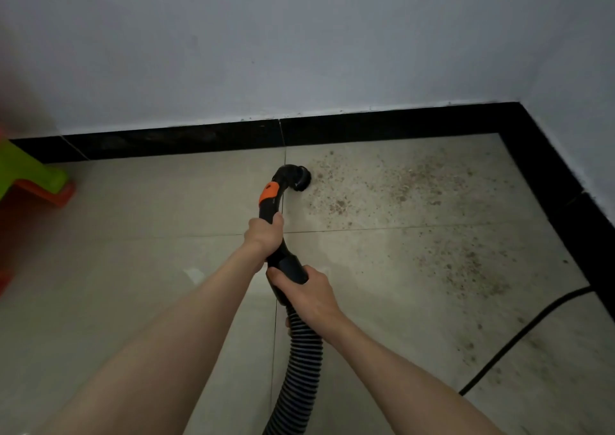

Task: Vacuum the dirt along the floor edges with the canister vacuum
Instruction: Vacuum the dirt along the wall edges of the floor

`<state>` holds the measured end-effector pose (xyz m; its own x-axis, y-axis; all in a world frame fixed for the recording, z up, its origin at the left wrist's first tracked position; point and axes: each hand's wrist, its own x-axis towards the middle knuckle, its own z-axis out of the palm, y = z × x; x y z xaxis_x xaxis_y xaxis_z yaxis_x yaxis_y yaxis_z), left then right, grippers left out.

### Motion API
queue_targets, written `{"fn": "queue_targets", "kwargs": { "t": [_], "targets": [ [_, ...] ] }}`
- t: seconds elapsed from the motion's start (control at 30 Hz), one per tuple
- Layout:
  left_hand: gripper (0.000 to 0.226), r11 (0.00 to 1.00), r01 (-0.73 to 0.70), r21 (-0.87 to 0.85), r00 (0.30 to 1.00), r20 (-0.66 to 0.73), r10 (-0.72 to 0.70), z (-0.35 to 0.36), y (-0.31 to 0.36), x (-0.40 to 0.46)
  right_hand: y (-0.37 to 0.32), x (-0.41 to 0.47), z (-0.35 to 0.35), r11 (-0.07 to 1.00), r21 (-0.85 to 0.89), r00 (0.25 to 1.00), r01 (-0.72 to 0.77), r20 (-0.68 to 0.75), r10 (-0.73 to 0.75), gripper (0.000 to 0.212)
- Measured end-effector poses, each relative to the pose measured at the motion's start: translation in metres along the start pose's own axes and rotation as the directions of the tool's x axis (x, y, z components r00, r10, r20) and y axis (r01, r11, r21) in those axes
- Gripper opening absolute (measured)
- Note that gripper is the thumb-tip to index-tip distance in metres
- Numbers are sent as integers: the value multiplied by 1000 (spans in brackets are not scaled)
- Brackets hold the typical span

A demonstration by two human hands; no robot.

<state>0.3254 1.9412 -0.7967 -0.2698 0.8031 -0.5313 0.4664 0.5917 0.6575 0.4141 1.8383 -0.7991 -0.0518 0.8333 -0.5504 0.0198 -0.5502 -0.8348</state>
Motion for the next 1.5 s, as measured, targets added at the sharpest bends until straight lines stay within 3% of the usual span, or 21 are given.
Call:
{"fn": "queue_targets", "kwargs": {
  "t": [0.67,1.07,1.5],
  "targets": [
    [49,985,-159,71,986,-34,162,15,40,80,-13,89,-1,988,149,999,39,-38,-34,26],
    [45,980,-198,15,980,-33,199,53,42,75,10,96,-30,989,86,983,121,-150,-107,24],
    [47,953,-296,61,949,129,287,104,75,66,14,93,-70,977,170,953,127,-295,-72,25]
  ]
}}
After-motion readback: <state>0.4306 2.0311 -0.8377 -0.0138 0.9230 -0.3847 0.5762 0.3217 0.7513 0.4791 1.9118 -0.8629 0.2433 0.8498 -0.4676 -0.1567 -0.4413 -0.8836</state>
